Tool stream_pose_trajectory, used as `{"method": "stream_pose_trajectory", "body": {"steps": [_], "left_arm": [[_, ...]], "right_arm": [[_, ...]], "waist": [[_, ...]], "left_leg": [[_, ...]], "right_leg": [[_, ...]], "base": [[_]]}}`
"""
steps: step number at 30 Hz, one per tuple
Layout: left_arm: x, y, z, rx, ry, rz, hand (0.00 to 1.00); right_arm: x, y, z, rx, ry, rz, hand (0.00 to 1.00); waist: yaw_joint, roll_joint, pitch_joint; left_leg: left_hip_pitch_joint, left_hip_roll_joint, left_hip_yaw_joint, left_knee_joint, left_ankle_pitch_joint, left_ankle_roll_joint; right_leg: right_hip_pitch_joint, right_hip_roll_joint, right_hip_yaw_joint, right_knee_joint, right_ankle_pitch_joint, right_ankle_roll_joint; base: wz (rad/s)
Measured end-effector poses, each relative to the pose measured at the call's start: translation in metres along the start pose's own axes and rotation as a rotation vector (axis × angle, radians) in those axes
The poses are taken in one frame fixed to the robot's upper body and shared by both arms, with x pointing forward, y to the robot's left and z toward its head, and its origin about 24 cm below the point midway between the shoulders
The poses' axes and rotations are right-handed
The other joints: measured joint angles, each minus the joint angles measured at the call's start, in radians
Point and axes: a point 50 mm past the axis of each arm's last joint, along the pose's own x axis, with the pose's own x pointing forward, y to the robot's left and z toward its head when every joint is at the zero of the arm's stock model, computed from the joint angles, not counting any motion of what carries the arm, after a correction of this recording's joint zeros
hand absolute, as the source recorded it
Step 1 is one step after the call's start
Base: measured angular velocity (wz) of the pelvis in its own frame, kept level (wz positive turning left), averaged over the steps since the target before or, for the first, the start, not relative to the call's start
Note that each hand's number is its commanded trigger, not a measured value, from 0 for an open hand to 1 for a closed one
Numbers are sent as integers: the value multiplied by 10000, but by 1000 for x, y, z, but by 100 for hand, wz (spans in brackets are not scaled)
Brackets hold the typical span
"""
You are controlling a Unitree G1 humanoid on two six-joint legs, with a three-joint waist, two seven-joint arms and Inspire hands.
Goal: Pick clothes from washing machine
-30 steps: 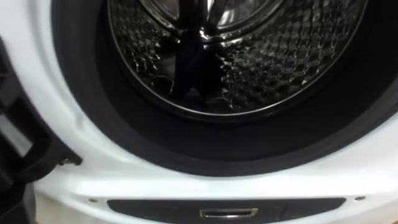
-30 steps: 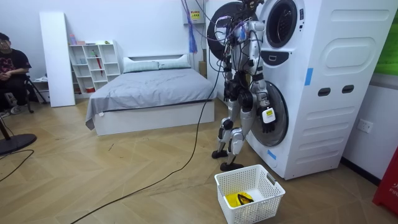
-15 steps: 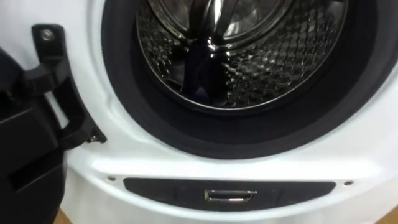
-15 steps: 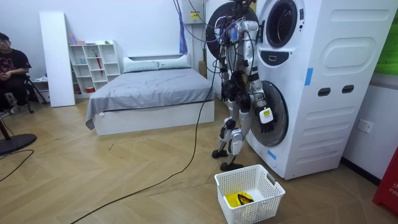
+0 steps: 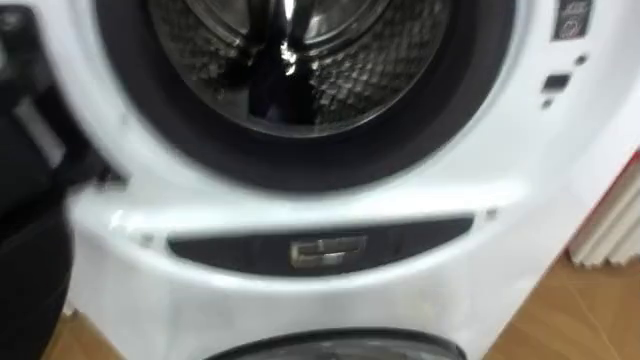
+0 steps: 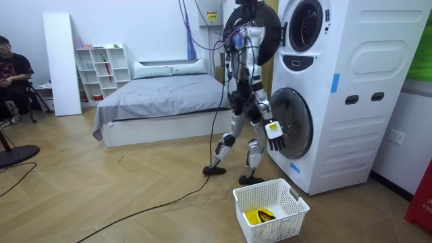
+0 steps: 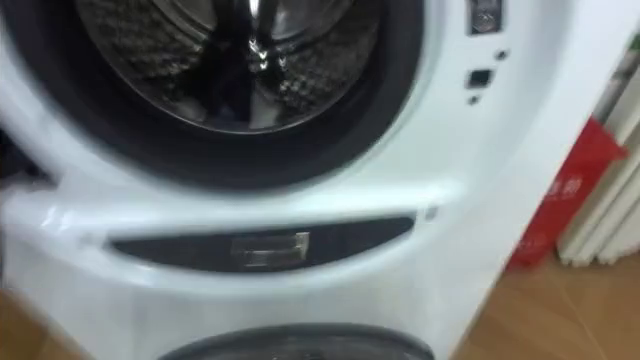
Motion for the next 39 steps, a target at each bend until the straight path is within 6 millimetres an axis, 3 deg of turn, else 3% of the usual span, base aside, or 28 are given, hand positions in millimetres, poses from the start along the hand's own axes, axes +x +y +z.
{"method": "stream_pose_trajectory", "body": {"steps": [1,2,3,4,5,6,7,8,10,12,14,15,17,19,20,24,28,32,39], "left_arm": [[-1,-1,-6,105,208,-46,0],[-2,1,-13,172,442,-54,0],[-4,1,-22,212,686,-67,0],[-9,2,-39,241,1116,-77,0],[-13,3,-53,317,1551,-124,0],[-14,3,-57,365,1711,-131,0],[-15,4,-61,358,1807,-112,0],[-15,4,-60,408,1749,-107,0],[-15,6,-59,452,1713,-23,0],[-14,9,-59,425,1686,133,0],[-13,17,-59,307,1651,519,0],[-12,18,-57,252,1613,573,0],[-11,15,-52,121,1465,573,0],[-10,16,-50,-191,1420,641,0],[-10,15,-50,-386,1480,662,0],[-10,13,-48,-538,1289,619,0],[-12,6,-48,-581,1295,298,0],[-12,6,-49,-707,1258,282,0],[-12,6,-46,-744,980,301,0]], "right_arm": [[0,-1,1,-15,-28,-16,0],[0,1,-1,-71,35,40,0],[0,2,0,-94,37,95,0],[-1,2,-4,-92,168,166,0],[-1,2,-6,-11,307,161,0],[-1,1,-8,109,392,132,0],[-3,-1,-15,423,598,54,0],[-3,-5,-16,637,690,-62,0],[-2,-11,-13,472,648,-167,0],[-2,-9,-12,114,596,-49,0],[-2,4,-13,-184,622,371,0],[-2,7,-13,-295,605,492,0],[-1,14,-5,-797,418,836,0],[1,20,7,-957,124,1167,0],[2,22,14,-1035,-53,1333,0],[2,23,12,-1247,-39,1492,0],[1,22,10,-1585,14,1433,0],[1,17,6,-1384,74,1298,0],[1,16,11,-959,-268,1246,0]], "waist": [[33,0,0],[94,-115,27],[119,-180,8],[50,-309,-94],[38,-369,-76],[-19,-362,-71],[-67,-363,-71],[-31,-377,-73],[78,-428,-30],[290,-511,-32],[438,-839,-138],[536,-989,-191],[811,-1128,-165],[1028,-1255,-126],[1078,-1233,-95],[949,-1099,-62],[817,-1032,-117],[790,-901,-177],[689,-789,-123]], "left_leg": [[76,-86,97,-749,-114,253],[-33,-360,309,-872,52,982],[-203,-468,390,-784,145,1078],[-406,-713,519,-658,297,1276],[-626,-867,769,-481,473,1442],[-750,-846,1129,-329,525,1457],[-916,-855,1526,-262,679,1498],[-989,-896,1833,-446,937,1538],[-1018,-978,1944,-818,1355,1607],[-1107,-1101,1989,-994,1644,1656],[-1441,-1318,2079,-927,1902,1619],[-1563,-1333,2160,-843,1924,1584],[-1983,-1322,2204,-602,2086,1451],[-2252,-1340,2191,-590,2217,1360],[-2388,-1309,2193,-535,2257,1299],[-2647,-984,1947,-407,2442,1062],[-2991,-815,1439,-60,2587,890],[-3020,-830,1125,82,2580,824],[-2916,-1102,1074,-225,2564,843]], "right_leg": [[-193,-29,12,-140,387,71],[-279,-162,163,-365,855,168],[-250,-241,255,-619,1149,248],[-140,-378,482,-1180,1763,418],[-22,-576,832,-1444,2142,851],[-37,-736,926,-1070,1931,1074],[-76,-1129,1065,169,1093,1424],[-38,-1521,1165,1441,432,1553],[425,-1879,1345,2641,-242,1731],[1237,-2156,1630,2865,-648,1821],[2579,-2485,1868,2053,-918,2057],[2756,-2509,1883,1561,-1040,2181],[3071,-2283,1933,-247,-1172,2193],[3072,-2184,2074,-1090,-1171,2191],[3095,-2060,2059,-1445,-1089,2056],[3045,-1707,1823,-1607,-907,1751],[2987,-1425,1505,-1701,-1004,1503],[3174,-1369,1218,-1723,-1060,1410],[3303,-1585,1049,-1814,-1124,1519]], "base": [[-10],[-16],[-17],[0],[14],[49],[71],[66],[32],[3],[-16],[-33],[-50],[-70],[-59],[5],[23],[23],[6]]}}
